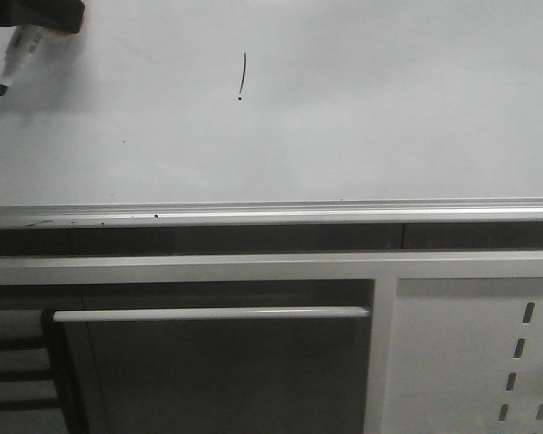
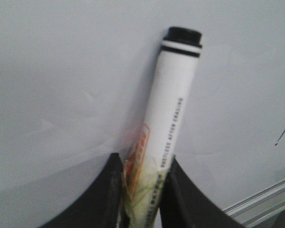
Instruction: Write number 1 on whiteboard
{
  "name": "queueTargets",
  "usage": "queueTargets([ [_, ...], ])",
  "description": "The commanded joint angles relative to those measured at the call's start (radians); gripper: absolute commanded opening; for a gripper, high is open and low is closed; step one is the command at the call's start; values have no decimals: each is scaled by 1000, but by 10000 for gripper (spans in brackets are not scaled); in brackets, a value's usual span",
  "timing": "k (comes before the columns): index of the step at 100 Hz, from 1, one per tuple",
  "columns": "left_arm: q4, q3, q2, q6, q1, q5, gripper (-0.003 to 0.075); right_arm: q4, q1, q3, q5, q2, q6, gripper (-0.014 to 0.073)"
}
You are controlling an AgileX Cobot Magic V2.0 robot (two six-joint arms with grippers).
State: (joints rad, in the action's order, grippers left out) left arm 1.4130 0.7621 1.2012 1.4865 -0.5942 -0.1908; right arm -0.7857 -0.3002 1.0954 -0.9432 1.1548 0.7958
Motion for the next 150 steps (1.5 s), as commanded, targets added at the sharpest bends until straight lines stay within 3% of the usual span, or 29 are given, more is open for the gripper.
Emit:
queueTargets([
  [1,-21,52,7,-5,-3,-19,-20,-48,5,31,35,-23,0,471],
  [27,-21,65,60,-5,-3,-119,-20,-48,5,31,29,-23,0,471],
  [79,-35,65,51,-28,-3,-173,-20,-46,5,31,29,-23,0,471],
  [94,-50,36,11,-120,-5,-167,-20,-46,5,31,25,-23,0,471],
  [110,-204,-39,-71,-293,-43,-185,-20,-46,5,31,25,-23,0,471],
  [131,-457,-168,-139,-658,-167,-468,-20,-46,5,31,25,-23,0,471],
  [150,-563,-200,-74,-804,-185,-592,-20,-46,5,31,22,-23,0,471],
])
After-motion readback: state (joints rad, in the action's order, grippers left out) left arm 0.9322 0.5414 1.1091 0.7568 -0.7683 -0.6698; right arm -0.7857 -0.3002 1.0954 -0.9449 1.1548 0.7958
